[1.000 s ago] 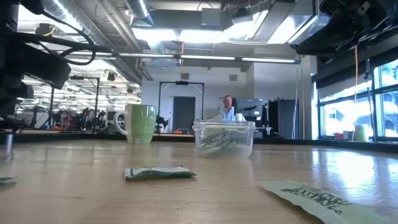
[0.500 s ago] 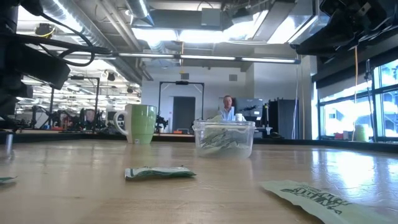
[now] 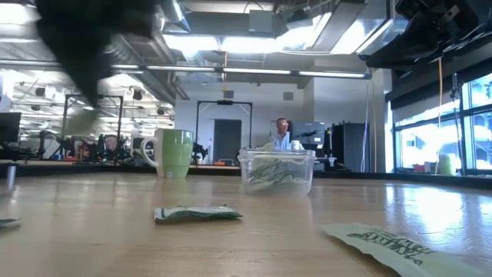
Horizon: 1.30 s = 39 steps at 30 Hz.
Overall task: Pick and place items into bin
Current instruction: Put the stevia packet into the transparent bin
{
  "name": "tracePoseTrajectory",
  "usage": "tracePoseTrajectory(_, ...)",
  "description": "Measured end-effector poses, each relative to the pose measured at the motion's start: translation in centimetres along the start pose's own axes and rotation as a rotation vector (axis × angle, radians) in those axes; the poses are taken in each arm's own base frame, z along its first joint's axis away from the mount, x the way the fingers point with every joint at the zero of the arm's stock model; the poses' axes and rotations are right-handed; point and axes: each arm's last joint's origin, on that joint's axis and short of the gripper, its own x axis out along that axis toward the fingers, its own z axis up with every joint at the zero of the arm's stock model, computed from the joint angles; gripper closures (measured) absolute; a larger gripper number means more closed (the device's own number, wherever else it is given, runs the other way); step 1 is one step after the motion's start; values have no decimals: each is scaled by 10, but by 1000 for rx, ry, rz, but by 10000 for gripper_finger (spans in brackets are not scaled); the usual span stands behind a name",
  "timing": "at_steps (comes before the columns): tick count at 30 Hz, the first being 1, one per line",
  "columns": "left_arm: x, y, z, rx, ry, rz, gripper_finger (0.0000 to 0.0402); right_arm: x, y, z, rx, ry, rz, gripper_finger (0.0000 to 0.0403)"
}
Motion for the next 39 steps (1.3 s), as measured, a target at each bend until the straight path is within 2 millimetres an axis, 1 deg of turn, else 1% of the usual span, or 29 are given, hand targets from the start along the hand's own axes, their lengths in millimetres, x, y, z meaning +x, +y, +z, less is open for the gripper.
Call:
tracePoseTrajectory(2, -5, 2, 24, 20, -69, -24, 399, 0, 0, 0, -1, 0, 0, 305)
tracePoseTrajectory(4, -7, 2, 47, 72, -141, -96, 400, 0, 0, 0, -1, 2, 0, 305)
tracePoseTrajectory(8, -5, 8, 91, 202, -262, -190, 399, 0, 0, -2, -5, 17, -1, 305)
tracePoseTrajectory(13, 11, 14, 132, 342, -305, -152, 399, 0, 0, -3, -6, 25, -2, 305)
tracePoseTrajectory(18, 38, 12, 159, 443, -275, -138, 400, 0, 0, -3, -12, 32, -2, 305)
tracePoseTrajectory(21, 55, 11, 167, 489, -244, -125, 399, 0, 0, -4, -13, 43, -3, 305)
tracePoseTrajectory(25, 72, 13, 170, 522, -179, -96, 399, 0, -1, -7, -13, 67, -5, 305)
tracePoseTrajectory(28, 80, 16, 168, 537, -151, -83, 397, 0, -1, -7, -13, 75, -6, 305)
tracePoseTrajectory(33, 80, 17, 168, 536, -137, -74, 377, 0, -1, -7, -13, 75, -6, 305)
tracePoseTrajectory(36, 74, 17, 168, 553, -147, -70, 356, 0, -1, -7, -13, 75, -7, 305)
tracePoseTrajectory(39, 64, 19, 166, 572, -131, -45, 333, 0, -1, -7, -13, 75, -6, 305)
